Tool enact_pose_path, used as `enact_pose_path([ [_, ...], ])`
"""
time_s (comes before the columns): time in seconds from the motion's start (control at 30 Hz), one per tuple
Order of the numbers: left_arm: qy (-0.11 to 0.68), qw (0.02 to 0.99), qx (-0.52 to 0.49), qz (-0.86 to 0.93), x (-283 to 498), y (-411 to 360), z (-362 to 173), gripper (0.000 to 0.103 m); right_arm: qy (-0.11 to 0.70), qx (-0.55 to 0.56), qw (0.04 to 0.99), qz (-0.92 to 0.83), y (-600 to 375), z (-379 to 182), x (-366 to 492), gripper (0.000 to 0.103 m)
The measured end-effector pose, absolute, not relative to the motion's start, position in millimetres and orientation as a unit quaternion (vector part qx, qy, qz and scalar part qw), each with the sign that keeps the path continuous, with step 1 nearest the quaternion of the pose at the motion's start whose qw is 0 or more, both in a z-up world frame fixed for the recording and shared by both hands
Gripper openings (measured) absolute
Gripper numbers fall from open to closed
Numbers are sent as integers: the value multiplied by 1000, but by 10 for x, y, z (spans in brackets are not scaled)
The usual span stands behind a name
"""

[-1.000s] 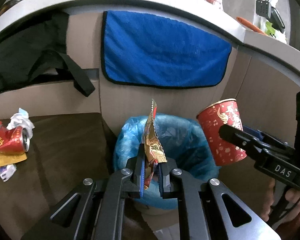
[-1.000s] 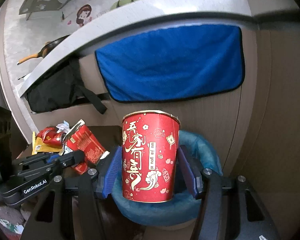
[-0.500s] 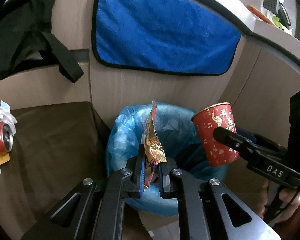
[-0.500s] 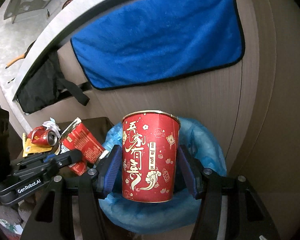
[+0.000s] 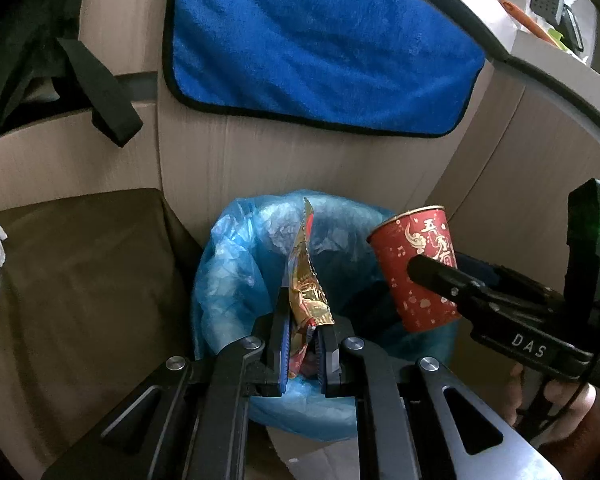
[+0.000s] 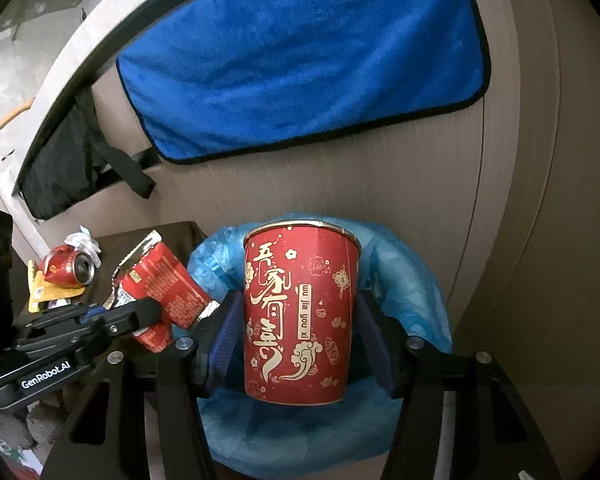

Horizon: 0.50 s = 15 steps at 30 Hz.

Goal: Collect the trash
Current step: 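Carry cup and gold wrapper over the blue bin and open both tools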

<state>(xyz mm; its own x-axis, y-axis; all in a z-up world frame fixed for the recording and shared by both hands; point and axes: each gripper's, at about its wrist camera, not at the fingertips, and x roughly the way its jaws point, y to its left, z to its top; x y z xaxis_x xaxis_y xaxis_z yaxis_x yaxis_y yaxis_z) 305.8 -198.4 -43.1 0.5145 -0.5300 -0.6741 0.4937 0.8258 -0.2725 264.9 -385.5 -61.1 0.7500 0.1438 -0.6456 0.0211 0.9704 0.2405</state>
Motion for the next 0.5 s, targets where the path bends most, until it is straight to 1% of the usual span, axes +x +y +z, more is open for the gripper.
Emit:
enact_pose_path([
  [0.03,396,869,-29,-296,3072,-1970,-435,12,353,116,928,33,-3848,-622,2658,56],
  [0.07,399,866,-34,-300,3082,-1968,-435,16,355,116,927,33,-3844,-631,2665,57],
  [0.1,402,862,-39,-307,3098,-1960,-437,26,356,118,926,31,-3842,-641,2674,57],
  [0.13,402,861,-43,-310,3107,-1955,-436,34,358,119,926,31,-3844,-647,2679,57],
  [0.17,397,863,-47,-310,3111,-1938,-431,49,359,121,925,32,-3842,-650,2683,57],
  [0.2,393,864,-51,-310,3112,-1923,-424,54,360,122,925,32,-3843,-654,2691,57],
  [0.5,390,871,-59,-293,3110,-1776,-378,54,360,91,928,7,-3762,-629,2680,58],
])
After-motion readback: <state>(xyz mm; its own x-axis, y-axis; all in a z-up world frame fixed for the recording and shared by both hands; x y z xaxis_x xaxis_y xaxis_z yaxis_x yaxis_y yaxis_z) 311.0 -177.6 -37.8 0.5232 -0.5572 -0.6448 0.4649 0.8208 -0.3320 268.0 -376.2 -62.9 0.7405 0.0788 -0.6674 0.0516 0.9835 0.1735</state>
